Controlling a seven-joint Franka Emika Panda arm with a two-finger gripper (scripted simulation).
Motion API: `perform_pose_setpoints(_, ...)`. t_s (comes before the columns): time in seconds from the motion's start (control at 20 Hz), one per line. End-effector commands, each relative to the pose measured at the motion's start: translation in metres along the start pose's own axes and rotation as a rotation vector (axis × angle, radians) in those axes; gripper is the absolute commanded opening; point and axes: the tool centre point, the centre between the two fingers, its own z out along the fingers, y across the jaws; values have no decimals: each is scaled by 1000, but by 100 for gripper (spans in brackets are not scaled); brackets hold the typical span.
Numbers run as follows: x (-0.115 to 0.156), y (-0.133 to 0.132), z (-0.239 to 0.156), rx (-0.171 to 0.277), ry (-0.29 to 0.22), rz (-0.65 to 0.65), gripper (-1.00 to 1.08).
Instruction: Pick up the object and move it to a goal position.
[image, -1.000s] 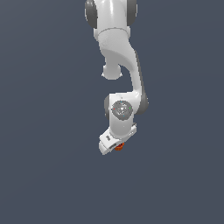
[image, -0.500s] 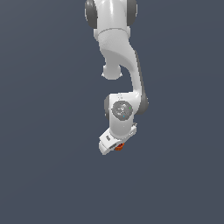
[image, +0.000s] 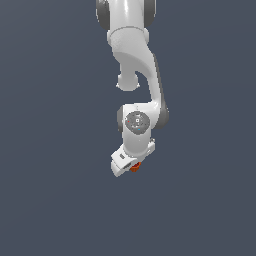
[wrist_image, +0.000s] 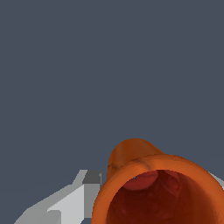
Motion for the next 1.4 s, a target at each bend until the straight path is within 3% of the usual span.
perform_pose_setpoints(0.0,-1,7,-15,-6,9,-10,-100)
perform_pose_setpoints(1.35,-30,130,-318,-86,176,-257,-100)
